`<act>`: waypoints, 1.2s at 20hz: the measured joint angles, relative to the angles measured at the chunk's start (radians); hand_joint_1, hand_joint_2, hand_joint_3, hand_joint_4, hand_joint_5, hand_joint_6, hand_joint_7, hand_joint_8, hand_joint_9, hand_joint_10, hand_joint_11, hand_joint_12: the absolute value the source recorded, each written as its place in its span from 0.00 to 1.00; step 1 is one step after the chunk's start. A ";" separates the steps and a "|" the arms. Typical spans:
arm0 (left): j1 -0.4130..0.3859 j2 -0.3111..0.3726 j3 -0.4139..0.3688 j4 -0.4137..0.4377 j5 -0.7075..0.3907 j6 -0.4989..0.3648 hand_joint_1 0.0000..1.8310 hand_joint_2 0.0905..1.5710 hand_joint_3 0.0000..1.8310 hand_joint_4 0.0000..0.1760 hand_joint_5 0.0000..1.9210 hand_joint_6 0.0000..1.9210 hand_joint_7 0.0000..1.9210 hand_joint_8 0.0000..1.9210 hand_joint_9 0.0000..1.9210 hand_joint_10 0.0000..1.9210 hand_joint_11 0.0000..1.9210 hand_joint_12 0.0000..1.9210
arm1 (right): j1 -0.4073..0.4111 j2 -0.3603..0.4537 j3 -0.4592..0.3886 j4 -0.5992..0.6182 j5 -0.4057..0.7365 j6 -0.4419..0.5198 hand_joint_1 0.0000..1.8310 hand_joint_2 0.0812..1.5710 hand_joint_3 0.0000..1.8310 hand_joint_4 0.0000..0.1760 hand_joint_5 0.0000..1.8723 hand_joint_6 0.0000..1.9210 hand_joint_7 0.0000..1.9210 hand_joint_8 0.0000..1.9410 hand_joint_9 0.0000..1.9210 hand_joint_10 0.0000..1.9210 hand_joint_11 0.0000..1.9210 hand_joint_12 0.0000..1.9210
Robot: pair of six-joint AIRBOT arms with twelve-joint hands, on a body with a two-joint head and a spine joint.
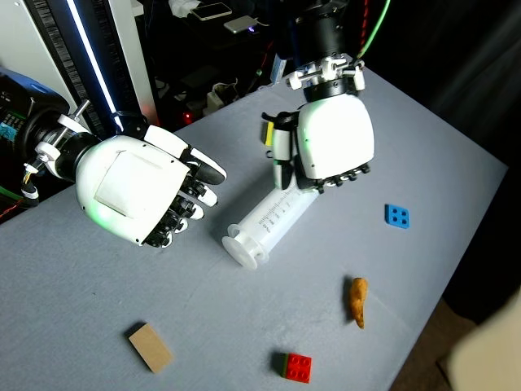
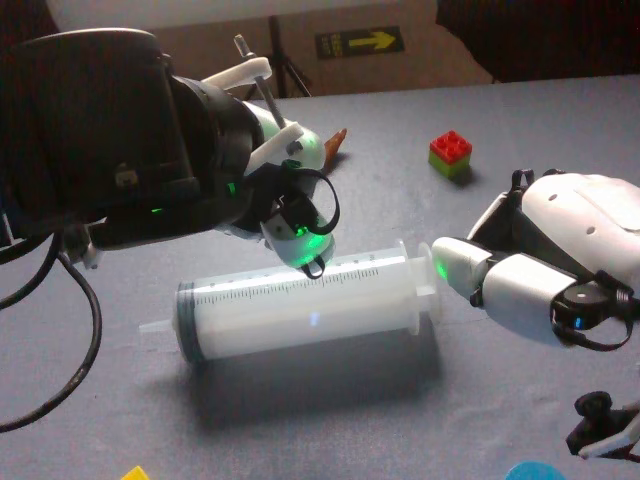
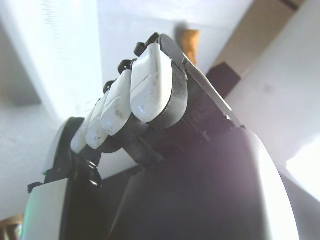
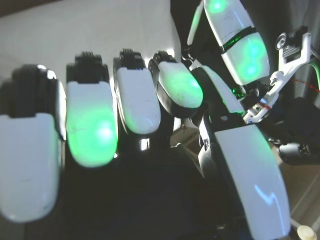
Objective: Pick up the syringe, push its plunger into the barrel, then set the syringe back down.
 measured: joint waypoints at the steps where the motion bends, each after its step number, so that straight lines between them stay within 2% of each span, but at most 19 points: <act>1: 0.002 0.000 -0.001 0.009 -0.002 0.000 0.28 0.87 0.00 0.00 0.64 1.00 0.74 1.00 0.76 1.00 0.77 1.00 | 0.000 0.000 0.000 -0.003 0.000 0.000 0.15 0.95 0.00 0.00 0.68 1.00 0.76 1.00 0.83 1.00 0.91 1.00; 7: 0.010 0.000 -0.001 0.015 0.000 -0.002 0.29 0.86 0.00 0.00 0.62 1.00 0.71 1.00 0.72 1.00 0.72 1.00 | 0.000 0.000 0.000 -0.026 -0.007 0.000 0.15 0.94 0.00 0.00 0.66 1.00 0.74 1.00 0.81 1.00 0.90 1.00; 10: 0.007 0.000 -0.007 0.020 0.003 -0.005 0.29 0.87 0.00 0.00 0.62 1.00 0.70 1.00 0.72 1.00 0.73 1.00 | 0.000 0.000 0.001 -0.027 -0.007 0.010 0.17 0.93 0.00 0.00 0.65 1.00 0.73 1.00 0.80 1.00 0.89 1.00; 14: -0.005 0.000 -0.008 0.029 0.008 -0.009 0.27 0.88 0.00 0.00 0.62 1.00 0.70 1.00 0.71 1.00 0.73 1.00 | 0.000 0.000 0.003 -0.097 -0.002 0.048 0.15 0.94 0.00 0.00 0.65 1.00 0.72 1.00 0.80 1.00 0.89 1.00; 24: -0.024 0.000 0.006 0.031 0.013 -0.016 0.26 0.88 0.00 0.00 0.61 1.00 0.69 1.00 0.70 1.00 0.70 1.00 | -0.004 -0.001 0.003 -0.092 0.002 0.048 0.15 0.93 0.00 0.00 0.66 1.00 0.72 1.00 0.79 1.00 0.88 1.00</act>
